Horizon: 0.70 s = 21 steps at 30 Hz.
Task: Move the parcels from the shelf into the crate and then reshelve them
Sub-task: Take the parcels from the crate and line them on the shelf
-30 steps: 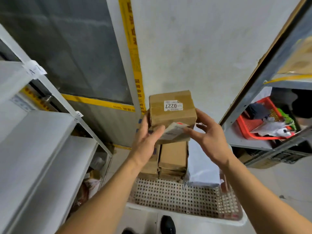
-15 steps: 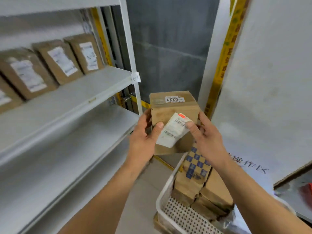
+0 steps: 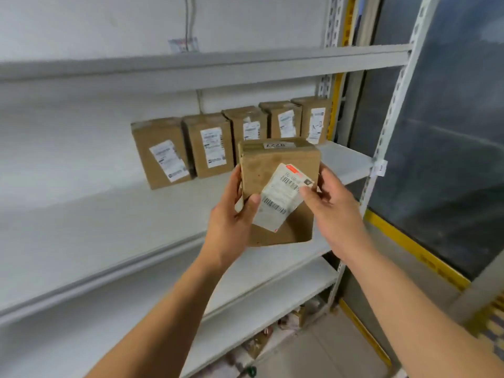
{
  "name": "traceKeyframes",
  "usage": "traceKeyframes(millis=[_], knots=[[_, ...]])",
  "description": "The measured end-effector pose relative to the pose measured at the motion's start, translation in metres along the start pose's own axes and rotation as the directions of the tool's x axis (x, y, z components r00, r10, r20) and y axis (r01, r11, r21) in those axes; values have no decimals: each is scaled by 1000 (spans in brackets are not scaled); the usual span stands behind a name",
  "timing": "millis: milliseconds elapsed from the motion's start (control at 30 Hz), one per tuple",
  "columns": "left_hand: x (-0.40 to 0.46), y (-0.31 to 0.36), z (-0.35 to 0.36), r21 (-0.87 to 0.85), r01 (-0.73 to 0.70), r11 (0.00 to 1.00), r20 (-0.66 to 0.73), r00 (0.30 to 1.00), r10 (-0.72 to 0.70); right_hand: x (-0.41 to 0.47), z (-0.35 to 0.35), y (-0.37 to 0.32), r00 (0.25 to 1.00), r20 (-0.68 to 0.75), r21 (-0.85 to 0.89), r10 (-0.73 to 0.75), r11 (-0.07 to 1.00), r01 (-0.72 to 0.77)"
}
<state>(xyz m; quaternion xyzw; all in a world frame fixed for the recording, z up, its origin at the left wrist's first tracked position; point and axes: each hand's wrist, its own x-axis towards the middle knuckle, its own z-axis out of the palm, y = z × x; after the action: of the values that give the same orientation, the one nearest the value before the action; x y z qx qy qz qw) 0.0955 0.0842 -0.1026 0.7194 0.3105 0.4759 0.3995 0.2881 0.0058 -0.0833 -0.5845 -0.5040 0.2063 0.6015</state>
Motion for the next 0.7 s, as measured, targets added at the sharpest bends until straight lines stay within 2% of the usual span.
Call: traceKeyframes(millis=[200,367,700], knots=[[4,-27,-139,122,59,991,-164,986,-38,28,143,-23,980,176,56,-96,995,87],[-6,-52,-231,162,138,977,-318,945,-80,48,246,-26,936,322,121,-144,986,110],[0,-99,-327,231,299,926,-506,849,-148,94,387,-15,849,481,235,-221,965,119]])
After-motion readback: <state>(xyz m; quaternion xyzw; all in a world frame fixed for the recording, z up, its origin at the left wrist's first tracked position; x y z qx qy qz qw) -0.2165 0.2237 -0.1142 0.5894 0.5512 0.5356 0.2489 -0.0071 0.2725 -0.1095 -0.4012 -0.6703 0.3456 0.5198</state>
